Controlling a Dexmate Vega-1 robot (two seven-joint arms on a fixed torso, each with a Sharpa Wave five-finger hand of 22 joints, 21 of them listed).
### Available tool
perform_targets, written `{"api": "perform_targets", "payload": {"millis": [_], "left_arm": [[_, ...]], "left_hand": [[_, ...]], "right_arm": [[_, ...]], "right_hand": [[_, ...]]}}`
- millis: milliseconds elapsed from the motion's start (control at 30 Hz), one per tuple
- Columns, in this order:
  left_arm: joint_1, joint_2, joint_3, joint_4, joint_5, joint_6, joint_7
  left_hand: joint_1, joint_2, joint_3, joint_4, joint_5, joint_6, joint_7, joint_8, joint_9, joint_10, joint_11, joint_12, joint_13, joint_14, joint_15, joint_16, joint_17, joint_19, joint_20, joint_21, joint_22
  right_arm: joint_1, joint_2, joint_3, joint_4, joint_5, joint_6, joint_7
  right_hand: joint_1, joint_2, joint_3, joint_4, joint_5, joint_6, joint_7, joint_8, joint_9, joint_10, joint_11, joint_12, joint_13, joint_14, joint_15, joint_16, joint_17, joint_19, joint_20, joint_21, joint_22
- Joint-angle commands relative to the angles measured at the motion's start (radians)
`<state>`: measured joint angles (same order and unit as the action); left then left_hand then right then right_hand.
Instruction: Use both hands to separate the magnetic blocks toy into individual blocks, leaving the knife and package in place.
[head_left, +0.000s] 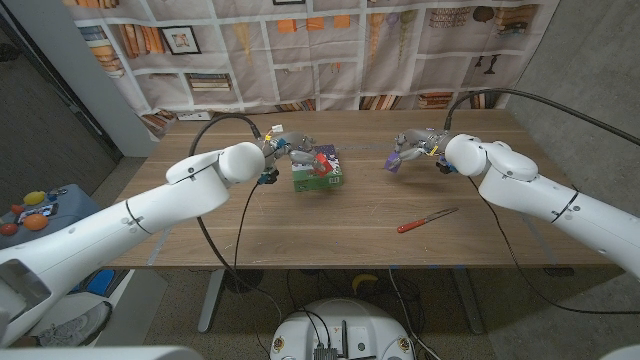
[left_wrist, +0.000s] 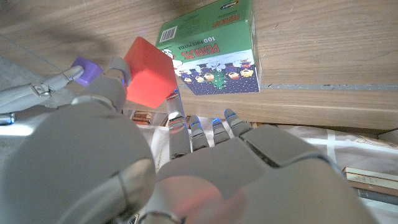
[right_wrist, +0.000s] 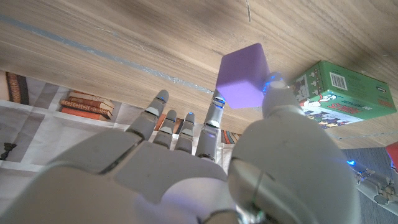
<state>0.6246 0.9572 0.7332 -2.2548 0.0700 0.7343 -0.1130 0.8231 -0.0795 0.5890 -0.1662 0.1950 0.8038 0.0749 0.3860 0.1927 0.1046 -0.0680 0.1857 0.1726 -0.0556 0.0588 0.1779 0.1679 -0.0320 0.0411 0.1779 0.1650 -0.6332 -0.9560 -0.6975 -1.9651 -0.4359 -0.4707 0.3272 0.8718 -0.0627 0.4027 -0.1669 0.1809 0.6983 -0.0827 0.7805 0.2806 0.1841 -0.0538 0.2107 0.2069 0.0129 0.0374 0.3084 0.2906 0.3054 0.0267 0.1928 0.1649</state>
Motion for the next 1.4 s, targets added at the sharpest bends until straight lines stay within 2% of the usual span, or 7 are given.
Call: {"api": "perform_targets", "payload": {"millis": [33,233,333,567,767,1100,1400], "left_arm": [[-0.06,-0.009,0.104,-0.009,0.158,0.056,-0.103],[-0.093,-0.026,0.168,-0.004,0.259,0.082,-0.167],[-0.086,-0.039,0.172,0.002,0.285,0.085,-0.17],[-0.112,-0.065,0.226,0.016,0.392,0.113,-0.234],[-0.095,-0.09,0.231,0.035,0.434,0.108,-0.242],[-0.082,-0.12,0.255,0.063,0.519,0.102,-0.273],[-0.044,-0.14,0.238,0.071,0.554,0.095,-0.277]], "left_hand": [[0.039,0.047,-0.006,-0.002,0.007,0.114,-0.118,0.001,0.02,-0.006,0.0,-0.001,0.003,-0.008,0.002,-0.003,0.003,-0.008,-0.004,0.003,0.004],[0.038,0.048,-0.01,-0.002,0.007,0.113,-0.121,0.0,0.02,-0.009,-0.002,-0.001,0.003,-0.012,0.001,-0.003,0.003,-0.011,-0.005,0.003,0.004],[0.038,0.048,-0.012,-0.002,0.008,0.112,-0.12,-0.002,0.02,-0.011,-0.002,-0.001,0.003,-0.017,0.002,-0.004,0.003,-0.014,-0.005,0.003,0.004],[0.038,0.05,-0.016,-0.003,0.008,0.107,-0.123,-0.005,0.02,-0.018,0.0,-0.002,0.003,-0.022,0.004,-0.004,0.003,-0.018,-0.005,0.003,0.004],[0.037,0.051,-0.02,-0.003,0.008,0.109,-0.123,-0.005,0.02,-0.016,0.001,0.0,0.003,-0.024,0.004,-0.003,0.003,-0.024,-0.004,0.002,0.004],[0.034,0.054,-0.027,-0.002,0.008,0.106,-0.123,-0.008,0.02,-0.021,0.0,0.0,0.003,-0.033,0.003,-0.004,0.003,-0.04,-0.004,-0.001,0.004],[0.03,0.058,-0.036,-0.001,0.009,0.105,-0.125,-0.011,0.019,-0.037,0.008,-0.003,0.003,-0.055,0.008,-0.007,0.003,-0.06,-0.006,-0.003,0.005]], "right_arm": [[0.007,0.016,-0.023,0.007,-0.05,-0.016,0.033],[0.009,0.026,-0.036,0.011,-0.075,-0.03,0.043],[0.014,0.028,-0.043,0.016,-0.086,-0.024,0.051],[0.025,0.04,-0.066,0.025,-0.137,-0.021,0.065],[0.025,0.05,-0.083,0.031,-0.188,-0.023,0.073],[0.017,0.075,-0.087,0.057,-0.209,-0.009,0.069],[0.008,0.084,-0.083,0.067,-0.211,-0.02,0.078]], "right_hand": [[0.124,0.115,-0.001,-0.001,0.004,0.144,-0.142,0.01,0.02,0.004,-0.001,0.0,0.002,-0.003,-0.001,0.004,0.001,0.005,-0.005,0.003,0.005],[0.125,0.114,-0.002,-0.001,0.004,0.144,-0.142,0.01,0.021,0.005,0.0,0.0,0.002,-0.002,-0.002,0.004,0.002,0.006,-0.005,0.003,0.005],[0.126,0.113,-0.002,-0.001,0.004,0.143,-0.142,0.011,0.022,0.004,-0.001,0.0,0.002,-0.003,-0.003,0.003,0.002,0.005,-0.006,0.003,0.005],[0.128,0.113,-0.004,-0.001,0.004,0.14,-0.142,0.011,0.024,0.005,-0.001,0.0,0.002,-0.001,-0.006,0.004,0.002,0.007,-0.009,0.003,0.005],[0.131,0.112,-0.006,-0.001,0.003,0.138,-0.142,0.012,0.026,0.007,-0.001,0.001,0.002,0.008,-0.015,0.007,0.003,0.025,-0.019,0.009,0.005],[0.134,0.111,-0.009,-0.001,0.003,0.137,-0.142,0.014,0.029,0.014,-0.002,0.004,0.003,0.014,-0.022,0.009,0.005,0.034,-0.024,0.01,0.005],[0.136,0.112,-0.01,-0.001,0.003,0.14,-0.142,0.017,0.031,0.013,-0.001,0.003,0.003,0.015,-0.021,0.01,0.005,0.035,-0.025,0.01,0.005]]}}
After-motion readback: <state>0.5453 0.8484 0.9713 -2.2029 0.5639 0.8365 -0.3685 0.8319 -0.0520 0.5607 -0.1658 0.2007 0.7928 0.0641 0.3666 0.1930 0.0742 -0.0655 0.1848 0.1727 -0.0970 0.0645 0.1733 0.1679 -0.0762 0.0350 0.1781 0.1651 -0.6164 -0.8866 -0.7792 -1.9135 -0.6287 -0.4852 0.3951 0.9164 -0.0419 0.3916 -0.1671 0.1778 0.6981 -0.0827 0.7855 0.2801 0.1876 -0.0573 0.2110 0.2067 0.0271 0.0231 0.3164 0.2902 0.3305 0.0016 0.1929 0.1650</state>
